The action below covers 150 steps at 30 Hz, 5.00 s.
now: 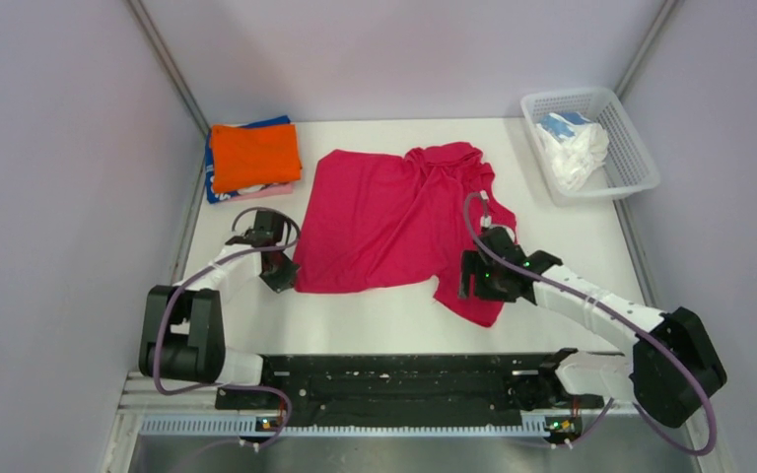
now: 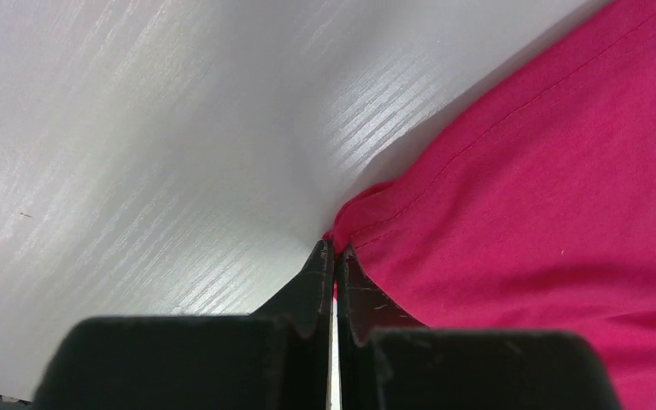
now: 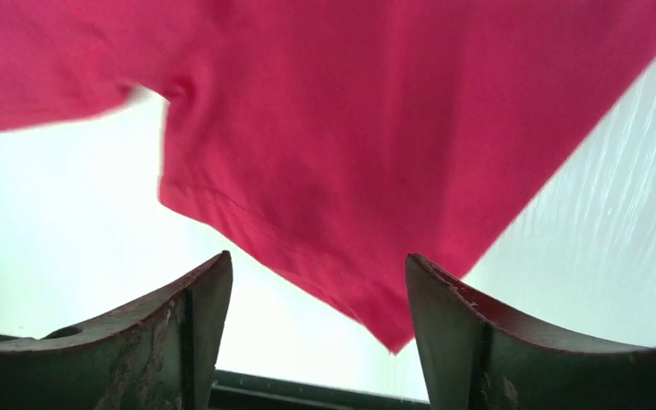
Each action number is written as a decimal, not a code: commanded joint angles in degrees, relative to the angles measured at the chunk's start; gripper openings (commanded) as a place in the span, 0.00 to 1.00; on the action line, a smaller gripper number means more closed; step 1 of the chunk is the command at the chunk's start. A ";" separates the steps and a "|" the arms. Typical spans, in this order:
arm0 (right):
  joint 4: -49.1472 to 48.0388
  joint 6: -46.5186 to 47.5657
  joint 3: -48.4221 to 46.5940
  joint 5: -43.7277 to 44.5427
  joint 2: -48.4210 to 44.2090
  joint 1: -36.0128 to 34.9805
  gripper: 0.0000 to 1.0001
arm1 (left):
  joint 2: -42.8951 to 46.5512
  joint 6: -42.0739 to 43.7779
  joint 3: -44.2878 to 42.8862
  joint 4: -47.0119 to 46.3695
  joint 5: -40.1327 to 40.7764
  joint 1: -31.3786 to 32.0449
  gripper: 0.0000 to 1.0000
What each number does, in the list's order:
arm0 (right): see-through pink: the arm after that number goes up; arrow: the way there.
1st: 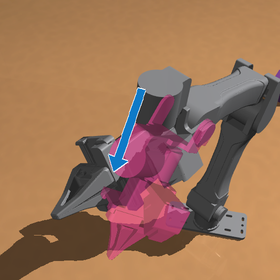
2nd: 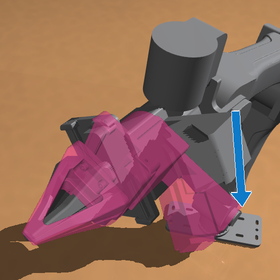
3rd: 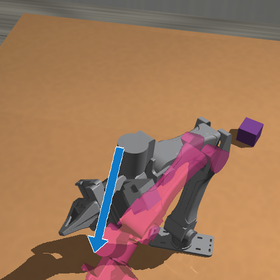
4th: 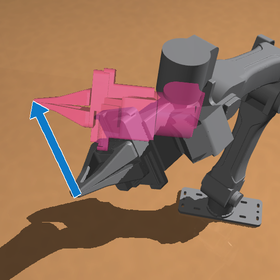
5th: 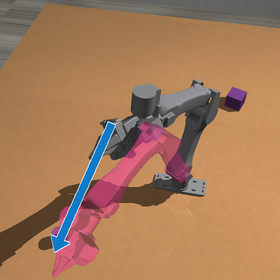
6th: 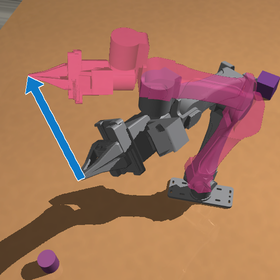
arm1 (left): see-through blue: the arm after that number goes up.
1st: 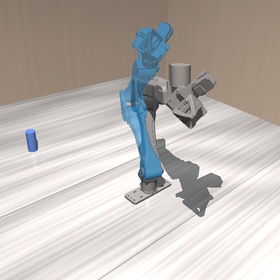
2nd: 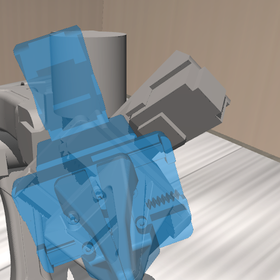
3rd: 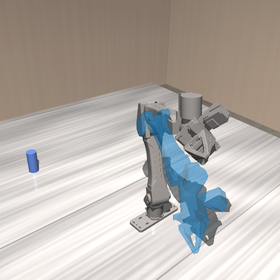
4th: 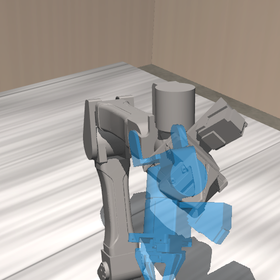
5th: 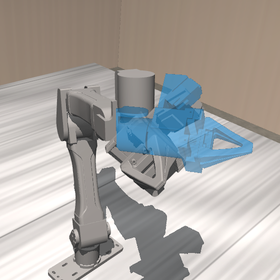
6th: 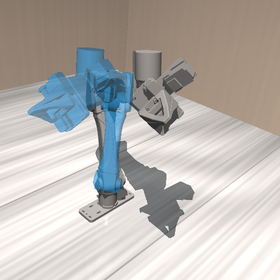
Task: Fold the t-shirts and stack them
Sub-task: Flatten out the tshirt
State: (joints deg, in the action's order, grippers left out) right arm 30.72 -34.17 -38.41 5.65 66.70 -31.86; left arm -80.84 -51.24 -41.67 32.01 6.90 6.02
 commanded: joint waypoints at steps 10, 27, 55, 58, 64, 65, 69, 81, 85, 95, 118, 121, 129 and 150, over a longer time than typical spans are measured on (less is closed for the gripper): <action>7.43 -10.04 2.17 4.98 3.10 -5.25 0.51 | 4.48 2.80 1.63 -2.77 1.78 -0.05 0.00; 3.98 -13.68 -1.07 18.36 6.17 -6.84 0.00 | 8.51 4.25 -2.72 -3.42 1.79 -0.06 0.00; 2.57 29.30 -71.84 17.88 -13.33 -4.60 0.00 | 29.85 18.68 -63.47 -5.37 4.95 -0.05 0.00; 6.04 29.72 -77.40 12.75 -13.27 -4.62 0.00 | 31.10 19.14 -67.30 -4.48 4.16 -0.05 0.00; 6.63 31.02 -79.39 10.98 -15.69 -4.62 0.00 | 33.58 18.41 -67.28 -3.70 2.07 -0.06 0.00; 6.63 31.52 -79.03 11.83 -15.77 -4.62 0.00 | 33.65 18.28 -66.55 -3.74 1.95 -0.07 0.00; 6.52 34.68 -75.91 19.27 -14.56 -4.62 0.00 | 32.68 17.88 -62.23 -3.86 2.60 -0.07 0.00; -34.32 52.43 -31.98 44.89 -7.06 -0.54 0.00 | 19.64 16.64 -21.42 -20.83 15.84 -0.13 0.00; -33.98 38.22 -26.01 27.38 5.36 7.89 0.00 | 3.74 14.29 -20.12 -24.01 15.23 -0.26 0.00; -31.52 35.49 -51.36 17.50 52.97 11.88 0.15 | -33.67 11.76 -47.81 -11.82 15.44 -0.92 0.41; -32.55 11.08 -30.49 -11.44 38.35 11.98 0.99 | -10.26 13.55 -22.87 -15.80 -9.04 0.03 0.99; -32.61 10.66 -32.56 -10.76 41.71 11.92 0.99 | -10.46 13.48 -20.37 -15.69 -8.18 -0.04 0.99; -33.84 11.42 -41.86 -8.58 52.36 11.97 0.99 | -13.35 13.72 -17.43 -14.41 -8.79 -0.04 0.99; -15.37 17.10 -51.55 3.83 43.18 11.98 0.99 | -9.82 14.27 -17.76 -13.04 -10.74 0.85 0.99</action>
State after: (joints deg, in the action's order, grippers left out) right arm 11.00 -15.84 -103.81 2.39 126.74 -20.34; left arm -94.21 -37.52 -59.13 18.98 -2.13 6.13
